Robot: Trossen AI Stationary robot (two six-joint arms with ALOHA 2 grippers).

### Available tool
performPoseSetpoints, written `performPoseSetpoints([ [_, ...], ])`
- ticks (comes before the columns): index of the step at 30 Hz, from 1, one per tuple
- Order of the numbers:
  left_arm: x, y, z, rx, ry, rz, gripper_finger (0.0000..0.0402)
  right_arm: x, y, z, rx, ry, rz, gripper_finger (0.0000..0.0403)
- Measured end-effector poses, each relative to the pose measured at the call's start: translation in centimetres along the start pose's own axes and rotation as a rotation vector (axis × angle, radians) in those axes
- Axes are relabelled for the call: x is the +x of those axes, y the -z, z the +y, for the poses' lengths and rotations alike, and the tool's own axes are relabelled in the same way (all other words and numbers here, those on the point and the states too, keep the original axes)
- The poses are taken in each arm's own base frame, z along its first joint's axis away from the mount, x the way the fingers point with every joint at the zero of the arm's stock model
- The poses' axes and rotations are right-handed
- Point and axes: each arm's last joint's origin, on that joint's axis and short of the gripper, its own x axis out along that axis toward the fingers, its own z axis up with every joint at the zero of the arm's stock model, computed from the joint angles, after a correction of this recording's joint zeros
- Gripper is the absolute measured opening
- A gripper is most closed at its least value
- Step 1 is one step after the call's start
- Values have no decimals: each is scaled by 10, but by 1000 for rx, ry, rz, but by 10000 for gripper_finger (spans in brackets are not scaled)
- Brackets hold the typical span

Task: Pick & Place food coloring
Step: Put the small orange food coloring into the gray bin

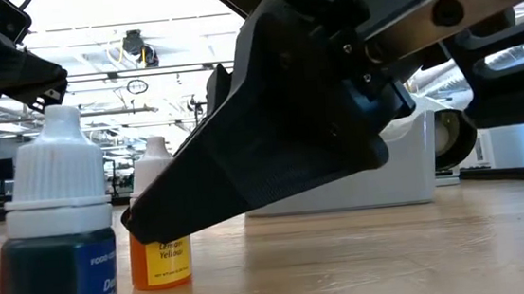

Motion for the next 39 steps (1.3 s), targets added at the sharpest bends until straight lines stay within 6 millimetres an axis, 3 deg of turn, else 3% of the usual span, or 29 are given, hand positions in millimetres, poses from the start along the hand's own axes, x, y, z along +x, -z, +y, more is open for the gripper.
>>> performPoseSetpoints([
  [7,0,0,0,0,0,2,47,-7,-6,0,1,4,16,68],
  [16,0,1,0,1,-1,7,47,-55,-49,2,-8,79,-7,67],
  [22,0,1,0,0,-1,7,47,-105,-74,8,-36,205,15,66],
  [28,0,1,0,0,-1,7,47,-168,-101,9,-7,329,-26,64],
  [33,0,1,0,-2,-1,6,47,-201,-86,-4,75,554,1,67],
  [39,0,0,0,-6,-1,6,47,-202,-36,-26,213,635,-63,66],
])
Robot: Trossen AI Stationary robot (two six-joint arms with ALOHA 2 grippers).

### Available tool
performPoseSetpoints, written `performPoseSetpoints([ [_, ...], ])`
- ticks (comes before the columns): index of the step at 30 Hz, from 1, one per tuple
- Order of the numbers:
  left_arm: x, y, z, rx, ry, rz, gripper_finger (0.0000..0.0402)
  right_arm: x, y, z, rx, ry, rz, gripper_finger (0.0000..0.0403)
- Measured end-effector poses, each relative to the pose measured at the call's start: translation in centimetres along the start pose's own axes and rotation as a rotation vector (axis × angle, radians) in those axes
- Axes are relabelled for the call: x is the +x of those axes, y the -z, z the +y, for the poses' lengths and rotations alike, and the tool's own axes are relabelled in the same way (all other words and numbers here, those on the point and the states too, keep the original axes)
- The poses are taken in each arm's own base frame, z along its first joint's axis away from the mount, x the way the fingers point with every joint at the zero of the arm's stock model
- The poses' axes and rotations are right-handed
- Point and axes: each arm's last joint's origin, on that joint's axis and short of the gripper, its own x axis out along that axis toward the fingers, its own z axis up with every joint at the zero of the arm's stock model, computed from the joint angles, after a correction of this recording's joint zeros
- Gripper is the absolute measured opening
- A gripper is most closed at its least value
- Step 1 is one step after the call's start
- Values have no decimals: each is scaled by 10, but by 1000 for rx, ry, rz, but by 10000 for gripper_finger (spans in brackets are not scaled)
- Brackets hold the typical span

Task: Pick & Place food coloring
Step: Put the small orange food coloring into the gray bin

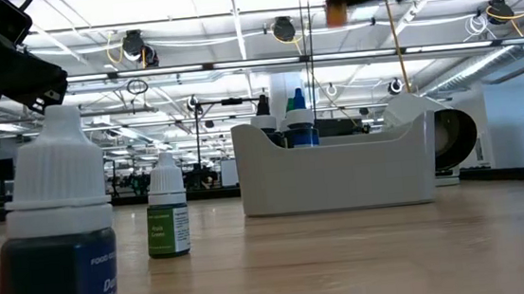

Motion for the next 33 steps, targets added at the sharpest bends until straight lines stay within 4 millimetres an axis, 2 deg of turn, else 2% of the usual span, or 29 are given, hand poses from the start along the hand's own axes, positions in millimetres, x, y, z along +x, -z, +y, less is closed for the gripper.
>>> performPoseSetpoints([
  [7,0,0,0,0,-1,0,47,23,48,-29,129,23,-23,69],
  [12,0,0,0,1,-1,1,47,33,65,-42,217,-18,13,66],
  [23,0,0,0,8,-10,0,47,38,71,-43,205,-68,32,65],
  [29,0,0,0,7,-12,0,47,39,62,-38,168,-75,45,66],
  [33,0,0,0,7,-13,-1,47,46,69,-34,145,-63,82,66],
])
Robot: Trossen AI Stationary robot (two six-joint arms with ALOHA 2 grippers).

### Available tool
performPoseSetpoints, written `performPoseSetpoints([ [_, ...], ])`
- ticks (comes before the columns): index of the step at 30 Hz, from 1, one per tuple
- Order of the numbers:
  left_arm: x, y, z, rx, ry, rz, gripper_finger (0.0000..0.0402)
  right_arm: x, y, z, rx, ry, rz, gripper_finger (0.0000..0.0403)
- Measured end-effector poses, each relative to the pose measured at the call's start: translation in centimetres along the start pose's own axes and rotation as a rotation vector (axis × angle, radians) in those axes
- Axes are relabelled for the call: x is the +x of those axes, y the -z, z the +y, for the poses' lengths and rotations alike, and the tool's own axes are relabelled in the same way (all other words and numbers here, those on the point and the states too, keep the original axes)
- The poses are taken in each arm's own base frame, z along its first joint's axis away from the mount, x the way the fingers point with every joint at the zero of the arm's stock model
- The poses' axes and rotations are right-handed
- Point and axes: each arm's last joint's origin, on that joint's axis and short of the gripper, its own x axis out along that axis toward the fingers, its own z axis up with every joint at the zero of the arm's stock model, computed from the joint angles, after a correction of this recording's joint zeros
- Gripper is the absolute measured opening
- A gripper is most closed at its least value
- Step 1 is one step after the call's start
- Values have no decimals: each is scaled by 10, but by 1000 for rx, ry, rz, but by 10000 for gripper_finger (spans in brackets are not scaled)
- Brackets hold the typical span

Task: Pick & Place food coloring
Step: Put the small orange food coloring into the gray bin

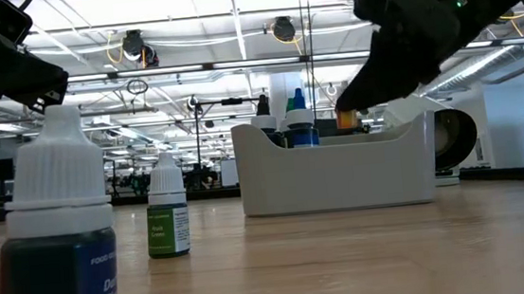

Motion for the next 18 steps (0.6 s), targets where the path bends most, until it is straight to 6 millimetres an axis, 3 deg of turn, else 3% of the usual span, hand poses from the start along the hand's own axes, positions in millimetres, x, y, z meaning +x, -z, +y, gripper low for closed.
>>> performPoseSetpoints([
  [18,0,0,0,-6,0,0,47,17,15,-2,-34,51,66,69],
])
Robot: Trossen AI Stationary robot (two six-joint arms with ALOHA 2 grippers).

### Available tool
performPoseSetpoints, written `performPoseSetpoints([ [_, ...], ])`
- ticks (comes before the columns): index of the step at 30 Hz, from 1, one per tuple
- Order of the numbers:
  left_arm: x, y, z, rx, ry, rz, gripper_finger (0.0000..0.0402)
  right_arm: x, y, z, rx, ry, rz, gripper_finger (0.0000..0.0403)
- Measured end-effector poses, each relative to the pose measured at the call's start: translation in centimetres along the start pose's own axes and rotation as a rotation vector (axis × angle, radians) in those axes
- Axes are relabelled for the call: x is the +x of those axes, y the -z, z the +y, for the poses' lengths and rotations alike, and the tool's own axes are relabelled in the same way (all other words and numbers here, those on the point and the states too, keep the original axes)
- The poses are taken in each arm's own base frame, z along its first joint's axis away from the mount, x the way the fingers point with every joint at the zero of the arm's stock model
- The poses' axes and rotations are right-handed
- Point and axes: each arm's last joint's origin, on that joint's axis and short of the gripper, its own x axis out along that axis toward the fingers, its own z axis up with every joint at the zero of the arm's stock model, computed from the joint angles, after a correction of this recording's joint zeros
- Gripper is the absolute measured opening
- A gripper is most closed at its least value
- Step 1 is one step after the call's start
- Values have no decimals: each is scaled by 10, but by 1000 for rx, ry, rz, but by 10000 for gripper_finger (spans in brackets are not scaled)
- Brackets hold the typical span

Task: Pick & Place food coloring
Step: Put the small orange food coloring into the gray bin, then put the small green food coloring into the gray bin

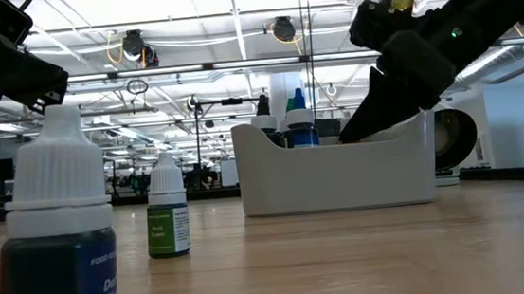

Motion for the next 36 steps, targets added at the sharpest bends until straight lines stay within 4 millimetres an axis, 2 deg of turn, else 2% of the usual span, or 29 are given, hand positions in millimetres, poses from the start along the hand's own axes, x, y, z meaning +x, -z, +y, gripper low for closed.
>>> performPoseSetpoints([
  [10,0,1,0,5,-6,10,47,15,12,2,-53,63,15,70],
  [20,0,2,0,4,-8,17,47,15,12,1,-54,63,16,72],
  [36,0,2,0,-2,-8,17,47,15,10,2,-44,54,3,111],
])
